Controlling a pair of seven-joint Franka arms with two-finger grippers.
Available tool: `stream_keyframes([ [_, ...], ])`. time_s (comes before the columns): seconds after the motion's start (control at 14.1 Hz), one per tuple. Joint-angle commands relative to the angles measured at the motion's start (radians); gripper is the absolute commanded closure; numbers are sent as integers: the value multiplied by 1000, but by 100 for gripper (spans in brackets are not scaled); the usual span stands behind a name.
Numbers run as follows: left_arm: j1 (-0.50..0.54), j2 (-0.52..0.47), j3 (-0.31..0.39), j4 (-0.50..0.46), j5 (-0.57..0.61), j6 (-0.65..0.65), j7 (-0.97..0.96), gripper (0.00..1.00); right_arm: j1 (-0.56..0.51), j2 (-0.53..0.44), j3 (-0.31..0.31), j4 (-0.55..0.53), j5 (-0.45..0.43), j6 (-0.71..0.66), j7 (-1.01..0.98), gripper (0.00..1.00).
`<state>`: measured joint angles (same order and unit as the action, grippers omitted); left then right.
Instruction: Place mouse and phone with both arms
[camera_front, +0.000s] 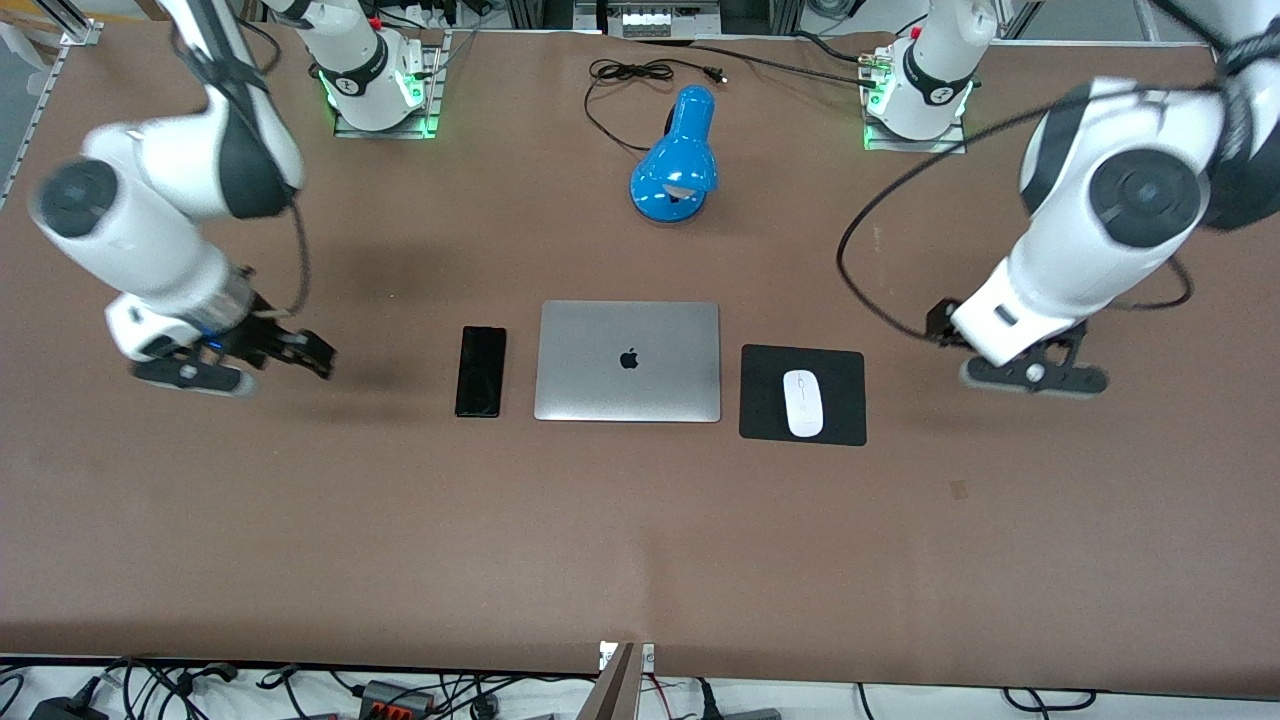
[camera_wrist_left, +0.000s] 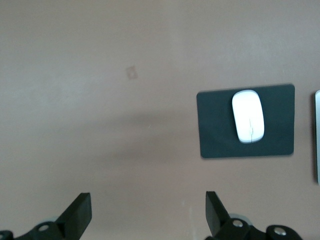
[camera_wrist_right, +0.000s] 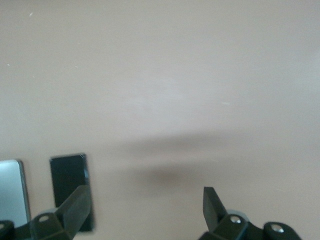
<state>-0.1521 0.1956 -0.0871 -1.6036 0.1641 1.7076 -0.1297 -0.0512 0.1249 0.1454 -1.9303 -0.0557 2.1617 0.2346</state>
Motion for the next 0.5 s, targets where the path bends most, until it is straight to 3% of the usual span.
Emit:
stream_keyframes([
  [0.0, 28, -62, -2, 35, -85, -40, 18, 0, -65, -30, 14, 161, -1, -254, -121, 0],
  [0.07, 58, -56, 1, 116, -180, -54, 18, 0, -81, -30, 11, 221, 2, -331, -123, 0],
  [0.21, 75, -16, 3, 189, -174, -129, 12, 0, -98, -40, -3, 293, -6, -416, -123, 0],
  [0.43, 127, -70, -9, 124, -169, -157, 12, 0, -104, -88, -17, 315, 7, -535, -120, 0],
])
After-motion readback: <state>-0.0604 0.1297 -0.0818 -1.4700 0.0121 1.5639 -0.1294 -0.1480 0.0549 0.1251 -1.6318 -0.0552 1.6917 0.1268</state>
